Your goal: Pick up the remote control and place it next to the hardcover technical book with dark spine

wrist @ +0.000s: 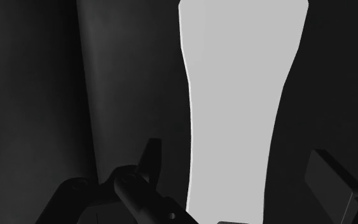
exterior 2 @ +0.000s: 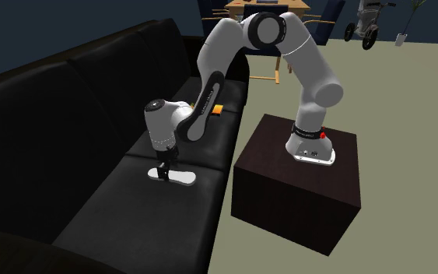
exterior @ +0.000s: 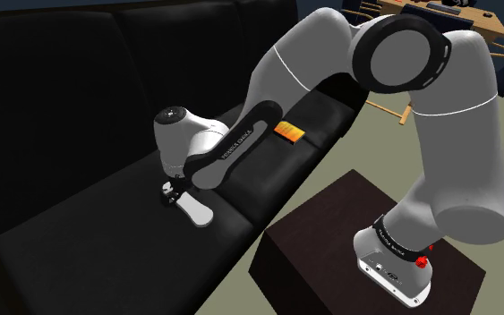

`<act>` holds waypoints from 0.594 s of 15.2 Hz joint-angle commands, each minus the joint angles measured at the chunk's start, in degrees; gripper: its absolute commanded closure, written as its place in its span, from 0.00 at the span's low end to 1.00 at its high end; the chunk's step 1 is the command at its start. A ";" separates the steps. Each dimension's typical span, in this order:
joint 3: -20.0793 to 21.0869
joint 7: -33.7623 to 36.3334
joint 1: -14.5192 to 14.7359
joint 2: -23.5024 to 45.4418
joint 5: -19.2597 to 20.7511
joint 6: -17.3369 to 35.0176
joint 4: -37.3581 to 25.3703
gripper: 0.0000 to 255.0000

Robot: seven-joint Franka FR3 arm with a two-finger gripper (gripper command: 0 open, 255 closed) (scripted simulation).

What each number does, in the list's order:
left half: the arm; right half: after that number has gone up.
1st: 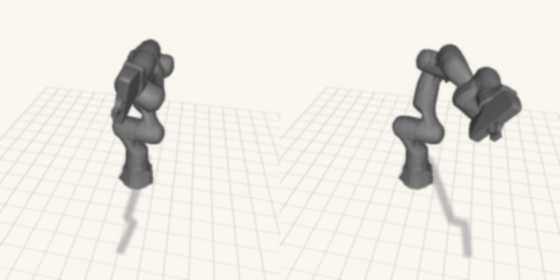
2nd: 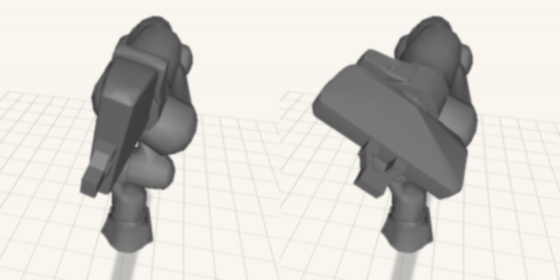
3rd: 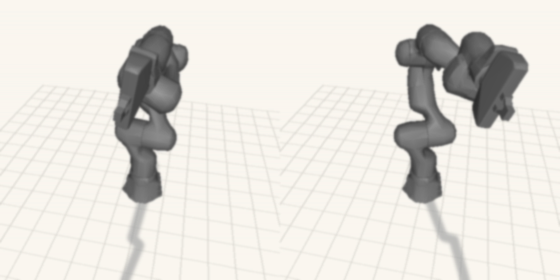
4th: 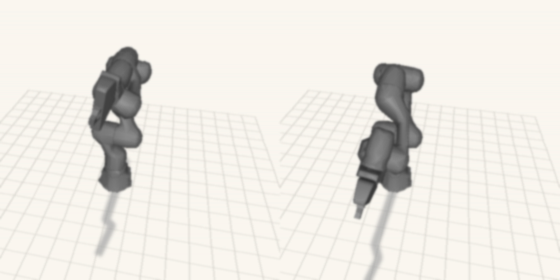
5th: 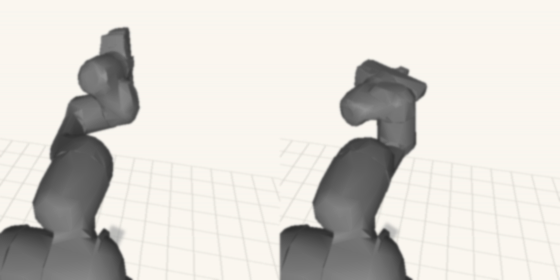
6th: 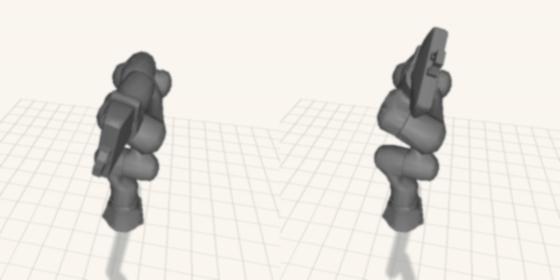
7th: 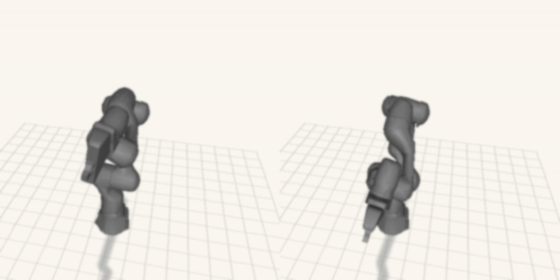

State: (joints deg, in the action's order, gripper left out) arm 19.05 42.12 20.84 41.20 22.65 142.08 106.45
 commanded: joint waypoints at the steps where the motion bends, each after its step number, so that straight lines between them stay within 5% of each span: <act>1: -0.50 0.31 0.39 1.31 0.48 0.83 -0.50 0.00; 9: -0.89 0.53 0.66 2.30 0.84 1.51 -0.82 0.00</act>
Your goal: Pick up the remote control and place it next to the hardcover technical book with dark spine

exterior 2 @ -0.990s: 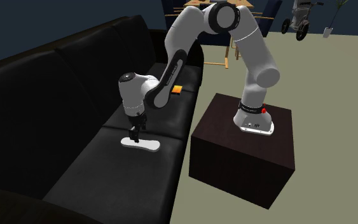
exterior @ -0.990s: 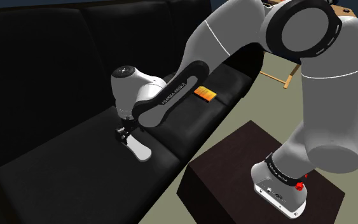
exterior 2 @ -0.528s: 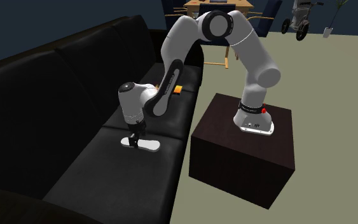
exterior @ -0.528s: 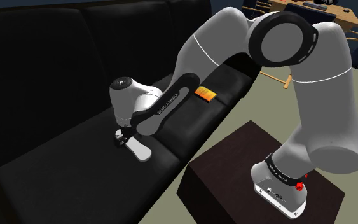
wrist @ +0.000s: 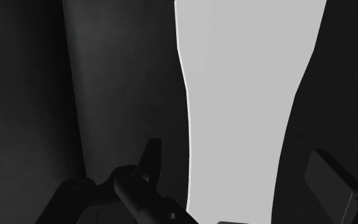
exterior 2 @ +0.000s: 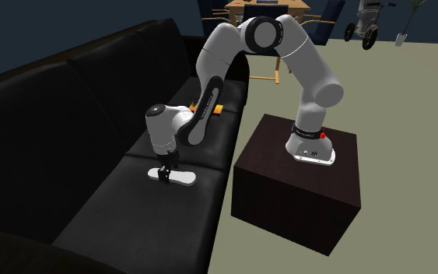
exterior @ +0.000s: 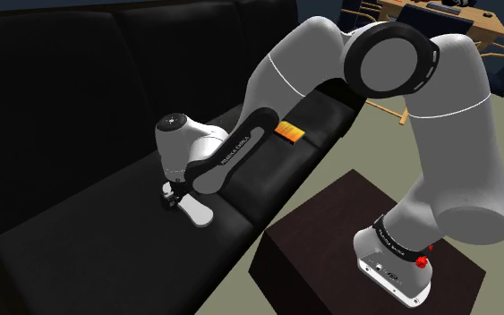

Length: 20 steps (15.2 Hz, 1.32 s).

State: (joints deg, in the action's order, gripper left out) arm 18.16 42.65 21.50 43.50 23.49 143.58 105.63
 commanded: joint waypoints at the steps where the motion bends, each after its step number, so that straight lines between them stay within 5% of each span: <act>1: 0.00 0.00 0.00 0.00 0.00 0.00 0.00 0.00; 2: 0.00 0.00 0.00 0.00 0.00 0.00 0.00 1.00; 20: 2.23 -1.41 -1.67 -5.68 -2.19 -3.91 1.77 1.00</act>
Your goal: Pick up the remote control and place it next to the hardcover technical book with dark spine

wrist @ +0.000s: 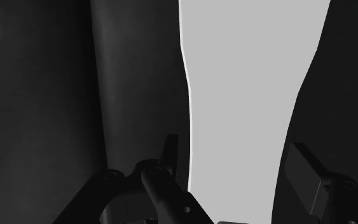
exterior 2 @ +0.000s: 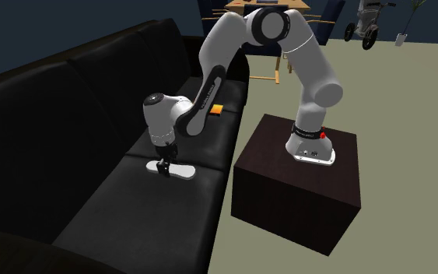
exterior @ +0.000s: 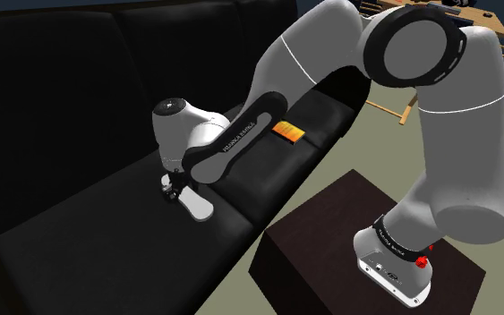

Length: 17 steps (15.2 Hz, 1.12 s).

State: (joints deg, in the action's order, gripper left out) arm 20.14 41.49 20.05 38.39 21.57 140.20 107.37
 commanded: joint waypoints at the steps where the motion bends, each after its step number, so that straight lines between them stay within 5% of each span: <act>1: 0.49 -0.42 -0.39 -1.18 -0.54 -0.99 0.16 1.00; 9: 2.26 -1.79 -1.68 -5.62 -2.67 -4.69 0.76 1.00; 17: 0.70 -11.90 -9.90 -6.19 -3.54 -4.23 1.13 1.00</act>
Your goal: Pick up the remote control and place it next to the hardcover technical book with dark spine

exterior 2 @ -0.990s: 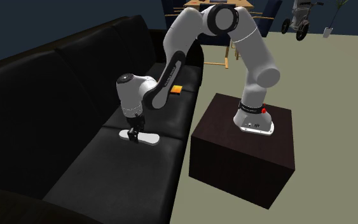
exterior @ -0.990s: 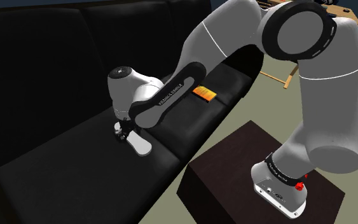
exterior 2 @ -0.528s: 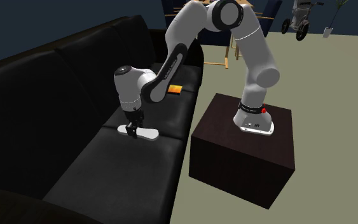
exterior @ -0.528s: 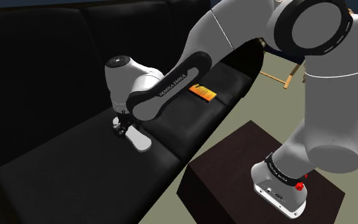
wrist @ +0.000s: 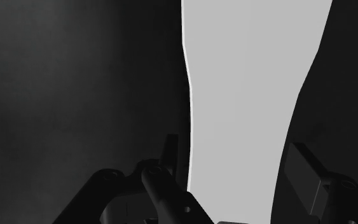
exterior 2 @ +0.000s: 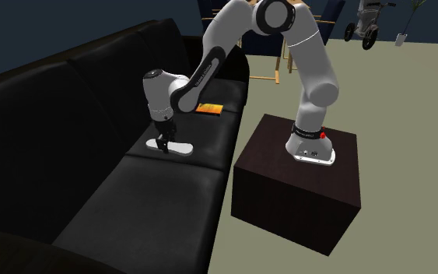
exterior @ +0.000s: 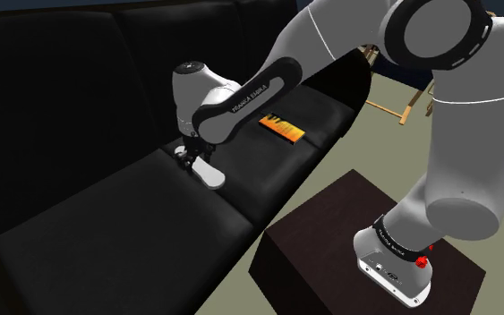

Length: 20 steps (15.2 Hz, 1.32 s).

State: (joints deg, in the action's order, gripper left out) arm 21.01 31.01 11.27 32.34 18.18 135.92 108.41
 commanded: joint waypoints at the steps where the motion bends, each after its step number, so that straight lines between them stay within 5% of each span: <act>1: -0.39 -2.69 -2.08 -0.03 -0.24 -0.02 -0.17 1.00; 11: -2.67 -15.12 -10.80 3.29 -1.01 -2.38 -6.59 1.00; 20: -4.65 -25.70 -16.99 9.97 -1.61 -7.36 -18.90 1.00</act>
State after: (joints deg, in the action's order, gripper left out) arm 16.57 6.68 -4.86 41.63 16.65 128.99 90.73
